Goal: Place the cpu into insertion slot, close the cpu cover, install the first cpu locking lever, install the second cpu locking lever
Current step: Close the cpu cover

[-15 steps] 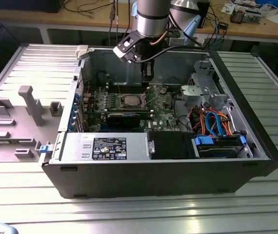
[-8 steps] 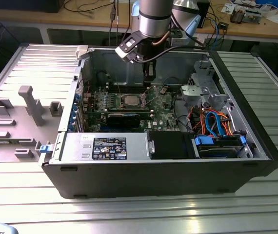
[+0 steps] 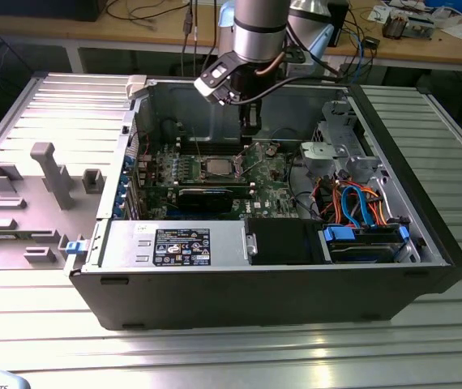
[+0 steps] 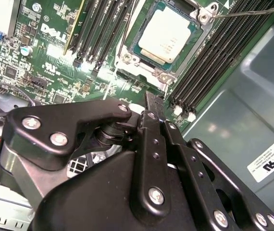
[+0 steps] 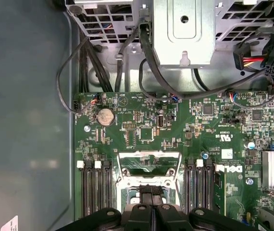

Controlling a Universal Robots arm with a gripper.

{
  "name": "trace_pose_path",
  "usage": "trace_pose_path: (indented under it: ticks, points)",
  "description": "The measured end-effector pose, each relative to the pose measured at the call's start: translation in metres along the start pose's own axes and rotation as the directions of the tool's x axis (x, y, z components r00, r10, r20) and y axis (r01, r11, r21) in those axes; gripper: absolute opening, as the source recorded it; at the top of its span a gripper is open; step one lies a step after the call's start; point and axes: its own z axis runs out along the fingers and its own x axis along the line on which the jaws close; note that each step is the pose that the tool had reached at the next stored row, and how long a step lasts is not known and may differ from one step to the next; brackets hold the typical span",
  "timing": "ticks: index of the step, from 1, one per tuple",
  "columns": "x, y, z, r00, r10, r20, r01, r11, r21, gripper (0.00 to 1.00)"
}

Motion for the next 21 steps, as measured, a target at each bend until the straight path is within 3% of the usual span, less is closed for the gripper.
trace_pose_path:
  ticks: [8, 18, 21]
  points:
    - [0.0, 0.0071, 0.0003, 1.0, 0.0, 0.0014, 0.0, 1.0, -0.0003, 0.11]
    - [0.0, 0.0081, 0.0004, 1.0, 0.0, 0.0026, 0.0, 1.0, -0.0009, 0.11]
    - [0.0001, 0.0128, 0.0009, 1.0, 0.0, 0.0068, 0.0, 1.0, -0.0009, 0.11]
